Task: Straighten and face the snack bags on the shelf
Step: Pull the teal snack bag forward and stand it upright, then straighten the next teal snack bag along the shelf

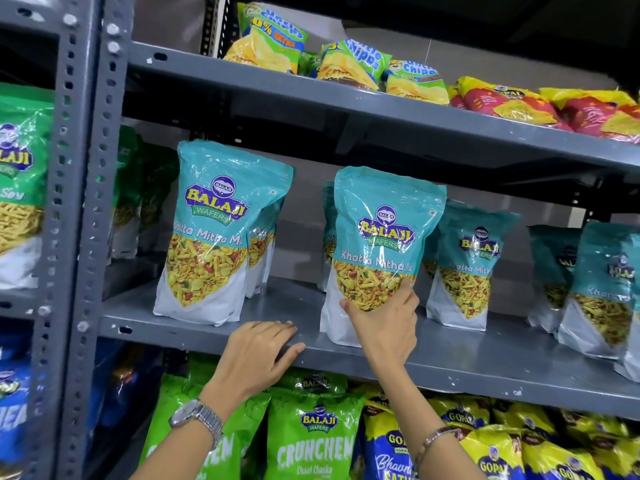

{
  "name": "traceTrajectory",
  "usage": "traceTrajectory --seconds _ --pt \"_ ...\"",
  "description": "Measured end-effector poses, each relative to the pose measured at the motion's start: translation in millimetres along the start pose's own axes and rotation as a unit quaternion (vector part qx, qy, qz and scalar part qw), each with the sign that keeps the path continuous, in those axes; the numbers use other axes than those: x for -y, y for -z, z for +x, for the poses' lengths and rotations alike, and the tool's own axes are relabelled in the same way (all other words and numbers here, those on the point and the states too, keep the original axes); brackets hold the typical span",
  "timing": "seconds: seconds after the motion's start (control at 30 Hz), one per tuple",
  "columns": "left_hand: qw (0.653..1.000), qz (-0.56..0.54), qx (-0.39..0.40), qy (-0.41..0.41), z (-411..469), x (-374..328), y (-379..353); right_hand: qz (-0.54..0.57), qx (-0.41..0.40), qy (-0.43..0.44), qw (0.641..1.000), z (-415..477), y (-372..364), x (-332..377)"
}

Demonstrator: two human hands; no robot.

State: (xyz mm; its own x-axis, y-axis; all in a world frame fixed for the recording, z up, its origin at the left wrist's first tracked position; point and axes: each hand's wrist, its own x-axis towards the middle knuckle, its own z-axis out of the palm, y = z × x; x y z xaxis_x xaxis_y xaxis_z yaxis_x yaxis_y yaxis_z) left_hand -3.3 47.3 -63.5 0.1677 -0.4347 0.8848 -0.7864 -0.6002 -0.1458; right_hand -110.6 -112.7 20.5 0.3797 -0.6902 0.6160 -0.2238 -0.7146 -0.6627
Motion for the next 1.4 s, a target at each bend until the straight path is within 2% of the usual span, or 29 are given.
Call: traceTrajectory --seconds 0.4,0.53,0.63,0.77,0.9,1.1,1.27,1.4 --pt "0.999 -0.013 -0.017 0.027 -0.8 -6.1 3.8 -0.022 -0.021 0.013 0.999 -7.4 2.1 -1.1" --pt "0.996 -0.036 -0.072 0.039 3.7 -20.0 2.4 -0.007 -0.017 0.030 0.999 -3.8 8.3 -10.5" --pt "0.986 -0.091 -0.139 0.013 13.2 -47.9 -4.9 -0.001 -0.044 0.049 0.998 5.1 23.0 -27.0" --pt "0.973 -0.160 -0.158 -0.051 32.1 -110.1 -22.3 -0.011 -0.073 0.010 0.997 33.7 56.1 -62.1" --pt "0.969 -0.199 -0.128 -0.076 64.5 -171.9 -44.0 -0.042 -0.100 -0.026 0.994 73.4 92.6 -106.0" --pt "0.985 -0.165 -0.031 -0.049 102.1 -221.1 -78.8 -0.075 -0.094 -0.032 0.992 128.1 124.1 -159.2" --pt "0.988 -0.109 0.034 -0.100 99.1 -225.5 -93.2 -0.050 -0.032 -0.040 0.997 155.2 115.2 -177.0" --pt "0.992 -0.072 0.036 -0.100 95.6 -220.3 -98.5 0.000 0.025 -0.048 0.999 171.1 92.6 -179.8"
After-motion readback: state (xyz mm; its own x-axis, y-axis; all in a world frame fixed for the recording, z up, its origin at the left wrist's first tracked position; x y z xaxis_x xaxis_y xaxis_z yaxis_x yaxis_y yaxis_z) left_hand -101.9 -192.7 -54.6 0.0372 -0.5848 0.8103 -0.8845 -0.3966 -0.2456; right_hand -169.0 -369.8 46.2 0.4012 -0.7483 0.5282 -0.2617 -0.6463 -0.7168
